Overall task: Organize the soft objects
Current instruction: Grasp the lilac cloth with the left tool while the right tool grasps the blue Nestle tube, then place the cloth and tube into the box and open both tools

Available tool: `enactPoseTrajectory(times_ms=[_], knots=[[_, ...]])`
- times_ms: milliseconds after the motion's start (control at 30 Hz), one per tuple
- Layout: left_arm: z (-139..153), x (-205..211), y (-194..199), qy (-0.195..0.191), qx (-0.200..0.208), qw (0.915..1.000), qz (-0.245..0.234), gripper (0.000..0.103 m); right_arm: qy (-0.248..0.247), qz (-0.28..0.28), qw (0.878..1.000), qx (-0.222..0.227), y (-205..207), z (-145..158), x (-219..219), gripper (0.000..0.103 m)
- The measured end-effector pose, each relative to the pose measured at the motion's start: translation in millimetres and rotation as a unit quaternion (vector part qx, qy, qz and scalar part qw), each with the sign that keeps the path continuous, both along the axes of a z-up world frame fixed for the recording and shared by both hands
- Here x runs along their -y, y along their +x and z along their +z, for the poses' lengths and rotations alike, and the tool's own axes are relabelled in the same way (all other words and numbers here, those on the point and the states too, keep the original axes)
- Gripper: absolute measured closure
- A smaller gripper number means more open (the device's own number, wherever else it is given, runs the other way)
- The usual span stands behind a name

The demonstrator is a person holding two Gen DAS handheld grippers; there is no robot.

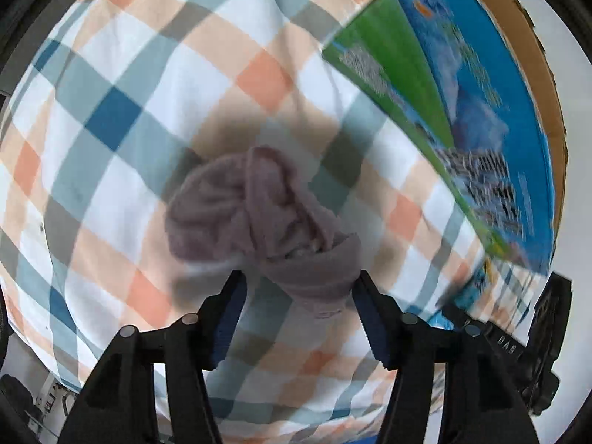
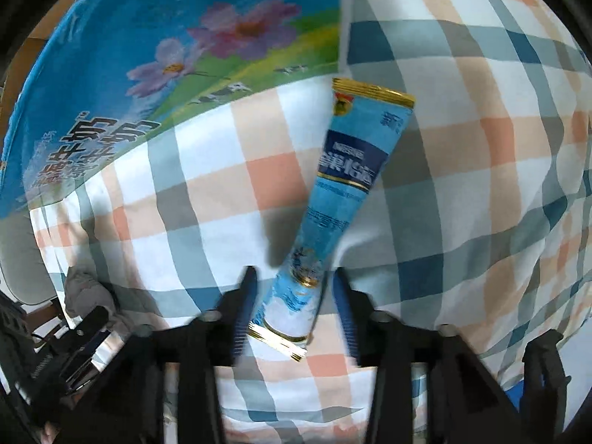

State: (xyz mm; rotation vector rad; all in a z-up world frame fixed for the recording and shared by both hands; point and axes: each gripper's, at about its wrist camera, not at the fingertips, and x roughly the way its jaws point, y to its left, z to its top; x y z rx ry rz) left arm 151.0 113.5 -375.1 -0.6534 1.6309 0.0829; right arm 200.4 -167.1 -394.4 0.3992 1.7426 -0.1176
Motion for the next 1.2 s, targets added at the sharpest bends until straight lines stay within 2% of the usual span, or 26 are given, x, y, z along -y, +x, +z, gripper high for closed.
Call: enactPoseTrajectory(times_ms=[167, 233, 333, 367, 400, 467, 500, 600, 700, 767, 900, 1033, 1133, 1200], knots=[[-17, 4, 26, 0.002, -0.032, 0.9993, 0.018, 0.044, 0.001, -0.011, 1.0, -0.02, 28, -13, -12, 0.051], [-23, -3, 33, 0.001, -0.04, 0.9984, 0.04, 0.043, 0.001, -0.02, 1.0, -0.022, 32, -17, -15, 0.051], [-21, -6, 37, 0.009, -0.03, 0.9977, 0.06, 0.043, -0.003, -0.025, 1.0, -0.017, 36, -20, -20, 0.051], [-18, -5, 38, 0.016, -0.018, 0.9979, 0.059, 0.047, -0.005, -0.024, 1.0, -0.015, 36, -21, -21, 0.051], [-14, -4, 38, 0.023, -0.009, 0.9982, 0.054, 0.052, -0.008, -0.024, 1.0, -0.012, 37, -20, -23, 0.052], [-6, 5, 40, 0.054, 0.014, 0.9983, 0.018, 0.056, -0.02, -0.016, 1.0, -0.007, 34, -18, -26, 0.064], [-5, 6, 40, 0.06, 0.018, 0.998, 0.007, 0.057, -0.019, -0.01, 1.0, -0.004, 32, -16, -27, 0.073], [2, 29, 35, 0.085, 0.036, 0.9947, -0.046, 0.058, -0.015, -0.001, 1.0, -0.002, 19, -12, -31, 0.079], [13, 55, 24, 0.125, 0.065, 0.983, -0.118, 0.058, -0.01, 0.017, 1.0, 0.004, 13, -7, -41, 0.086], [22, 78, 15, 0.147, 0.08, 0.971, -0.171, 0.058, -0.001, 0.03, 0.999, 0.01, 7, -1, -50, 0.087], [44, 113, 4, 0.169, 0.111, 0.9519, -0.23, 0.058, 0.012, 0.056, 0.998, 0.031, -9, 18, -65, 0.087], [77, 133, -4, 0.178, 0.149, 0.9357, -0.266, 0.059, 0.021, 0.081, 0.995, 0.059, -19, 46, -78, 0.087], [105, 146, -7, 0.172, 0.175, 0.9276, -0.282, 0.059, 0.028, 0.097, 0.991, 0.084, -21, 68, -89, 0.087], [125, 135, 0, 0.168, 0.189, 0.9237, -0.288, 0.059, 0.035, 0.104, 0.989, 0.099, -24, 86, -94, 0.087]])
